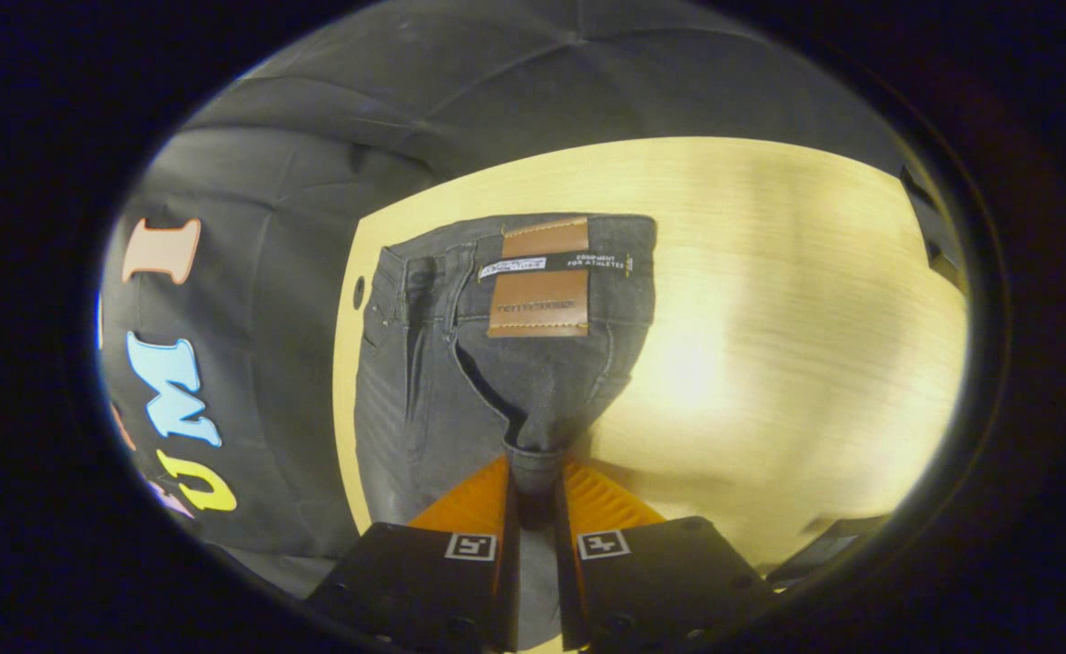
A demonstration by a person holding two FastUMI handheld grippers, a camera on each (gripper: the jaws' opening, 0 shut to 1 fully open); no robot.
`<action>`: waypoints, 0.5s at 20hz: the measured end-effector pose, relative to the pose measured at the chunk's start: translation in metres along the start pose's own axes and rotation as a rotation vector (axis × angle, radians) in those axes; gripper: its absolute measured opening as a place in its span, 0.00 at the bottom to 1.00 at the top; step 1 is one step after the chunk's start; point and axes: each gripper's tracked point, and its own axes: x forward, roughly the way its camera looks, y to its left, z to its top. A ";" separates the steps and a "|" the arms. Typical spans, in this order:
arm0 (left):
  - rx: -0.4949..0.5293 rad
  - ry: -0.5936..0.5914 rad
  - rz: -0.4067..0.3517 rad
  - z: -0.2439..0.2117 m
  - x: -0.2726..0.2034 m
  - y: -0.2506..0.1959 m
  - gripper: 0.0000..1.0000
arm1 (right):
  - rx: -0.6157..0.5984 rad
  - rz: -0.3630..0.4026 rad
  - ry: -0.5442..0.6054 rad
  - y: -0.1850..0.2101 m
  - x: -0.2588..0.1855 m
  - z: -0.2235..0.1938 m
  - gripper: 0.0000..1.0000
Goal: Grasp the waist and the cuffs of the jeans and fold them to make the two legs overlap; first hold the waist and fold one-third of the jeans toward the cuffs, then hold the cuffs and fold the remaining one-third in the same direction to finish folding.
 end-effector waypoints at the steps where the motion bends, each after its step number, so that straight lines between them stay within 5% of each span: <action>1: -0.019 0.014 -0.011 0.001 0.000 -0.003 0.12 | 0.000 0.012 0.008 0.002 -0.002 0.001 0.13; 6: -0.120 0.064 -0.045 0.003 -0.022 -0.017 0.10 | -0.013 0.117 0.097 0.023 -0.026 0.003 0.08; 10: -0.296 0.135 -0.068 0.006 -0.045 -0.036 0.09 | -0.089 0.175 0.225 0.056 -0.050 0.014 0.07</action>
